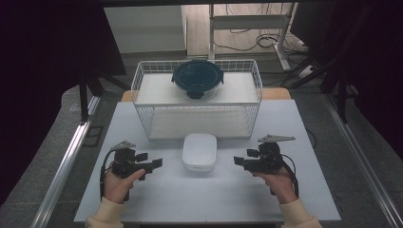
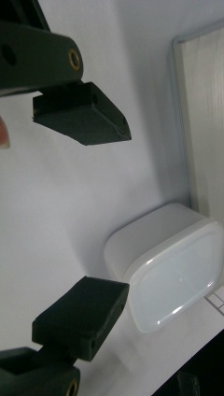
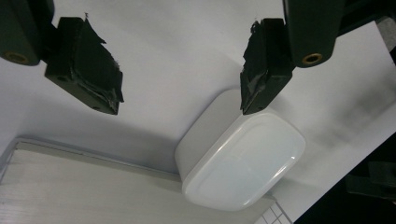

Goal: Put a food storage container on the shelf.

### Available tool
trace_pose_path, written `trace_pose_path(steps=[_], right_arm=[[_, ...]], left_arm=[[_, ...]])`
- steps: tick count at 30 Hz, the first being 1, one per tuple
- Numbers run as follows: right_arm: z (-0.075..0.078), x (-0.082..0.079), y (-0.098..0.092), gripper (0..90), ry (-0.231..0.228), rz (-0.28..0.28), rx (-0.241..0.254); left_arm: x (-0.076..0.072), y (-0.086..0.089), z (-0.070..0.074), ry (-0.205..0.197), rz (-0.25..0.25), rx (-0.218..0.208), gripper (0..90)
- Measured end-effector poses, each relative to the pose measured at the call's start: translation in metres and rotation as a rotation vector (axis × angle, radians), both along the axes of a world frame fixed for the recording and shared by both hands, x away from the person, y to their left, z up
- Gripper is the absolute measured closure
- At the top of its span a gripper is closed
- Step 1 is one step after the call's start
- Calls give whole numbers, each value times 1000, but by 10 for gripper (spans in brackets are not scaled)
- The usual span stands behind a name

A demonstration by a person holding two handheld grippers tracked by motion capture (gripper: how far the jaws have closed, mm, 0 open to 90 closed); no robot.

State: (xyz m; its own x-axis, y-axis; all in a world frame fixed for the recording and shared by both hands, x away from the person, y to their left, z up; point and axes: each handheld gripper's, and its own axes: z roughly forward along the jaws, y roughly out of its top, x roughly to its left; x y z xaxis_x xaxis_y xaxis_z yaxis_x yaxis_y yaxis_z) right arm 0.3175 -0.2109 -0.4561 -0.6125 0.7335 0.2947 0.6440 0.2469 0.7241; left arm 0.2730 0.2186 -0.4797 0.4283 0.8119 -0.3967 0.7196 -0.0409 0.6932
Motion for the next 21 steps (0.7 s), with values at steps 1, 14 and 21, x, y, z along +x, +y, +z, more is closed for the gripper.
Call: trace_pose_path(steps=[1,14,21], right_arm=[[0,0,0,297,0,0,0],[9,9,35,323,41,31,56],[5,26,48,337,94,27,87]], left_arm=[[0,0,0,0,0,0,233],[28,-22,19,51,-60,-93,284],[48,-33,19,97,-77,-111,299]])
